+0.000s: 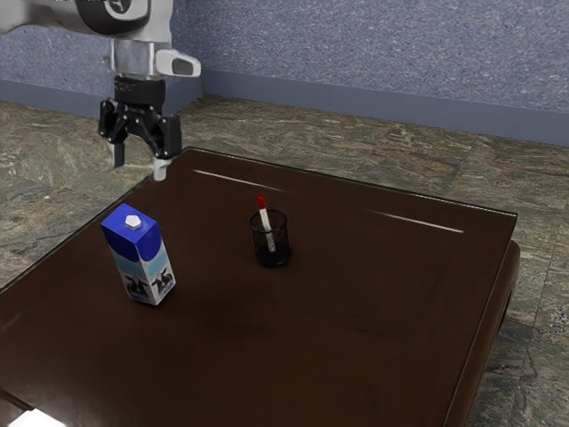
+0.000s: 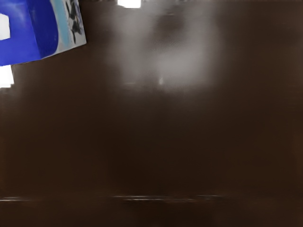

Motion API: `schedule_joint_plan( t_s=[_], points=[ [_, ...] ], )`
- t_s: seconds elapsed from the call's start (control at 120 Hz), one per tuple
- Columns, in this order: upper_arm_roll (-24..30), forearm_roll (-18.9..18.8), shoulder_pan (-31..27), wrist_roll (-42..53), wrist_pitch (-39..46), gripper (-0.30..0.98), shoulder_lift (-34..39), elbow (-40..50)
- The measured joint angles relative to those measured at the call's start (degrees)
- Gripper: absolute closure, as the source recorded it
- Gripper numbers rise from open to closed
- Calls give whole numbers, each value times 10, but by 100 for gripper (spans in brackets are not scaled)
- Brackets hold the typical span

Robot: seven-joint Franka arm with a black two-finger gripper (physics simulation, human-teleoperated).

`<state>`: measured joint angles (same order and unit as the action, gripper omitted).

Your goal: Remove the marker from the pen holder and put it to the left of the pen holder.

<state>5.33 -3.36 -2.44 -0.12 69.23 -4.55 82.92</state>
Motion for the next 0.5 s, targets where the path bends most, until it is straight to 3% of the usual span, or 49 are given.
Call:
schedule_joint_plan(
  t_s=[0.267,0.5],
  points=[
    [-17,0,-1,-1,125,0,-15,-21],
    [-51,44,-37,-2,153,0,-301,-234]
  ],
)
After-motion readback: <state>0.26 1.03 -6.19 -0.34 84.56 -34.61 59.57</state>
